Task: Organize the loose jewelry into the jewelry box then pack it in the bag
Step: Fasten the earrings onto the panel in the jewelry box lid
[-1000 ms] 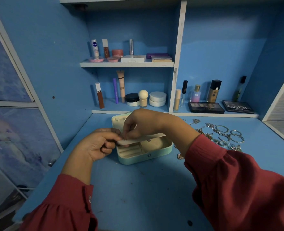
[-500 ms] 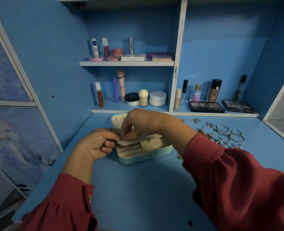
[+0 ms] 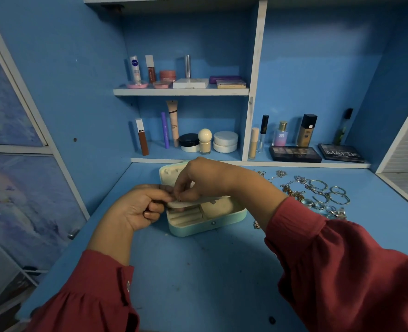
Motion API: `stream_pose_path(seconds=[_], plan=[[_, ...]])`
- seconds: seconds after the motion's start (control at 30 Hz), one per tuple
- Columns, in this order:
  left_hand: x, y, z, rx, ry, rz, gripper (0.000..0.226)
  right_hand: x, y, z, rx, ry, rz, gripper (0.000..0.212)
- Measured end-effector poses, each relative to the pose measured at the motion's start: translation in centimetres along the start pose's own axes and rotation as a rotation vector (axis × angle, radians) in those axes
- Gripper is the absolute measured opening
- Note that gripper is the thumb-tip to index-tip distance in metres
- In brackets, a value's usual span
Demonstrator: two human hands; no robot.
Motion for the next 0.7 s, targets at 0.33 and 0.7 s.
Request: stream_pose_path(seconds=[0.33,0.7], plan=[[-0.1,-0.3,-0.2,0.028,0.013,0.025,0.016,0.3,-0.7,0.0,-0.031,-0.023,0.055,0.015],[-0.1,-1.0,-0.1,0.166,-0.033,-0.103,0.015,-2.8,-10.5,-7.9,0.205,-0.400,0.447,0.009]])
Point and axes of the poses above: each hand's wrist, its own z-axis towards the middle knuckle, its own x-axis out of the palm, y = z × x, the point moved 4 cm from there along z, towards the middle knuckle, and after that the axes turned 2 degrees about z, right-handed, at the moved point
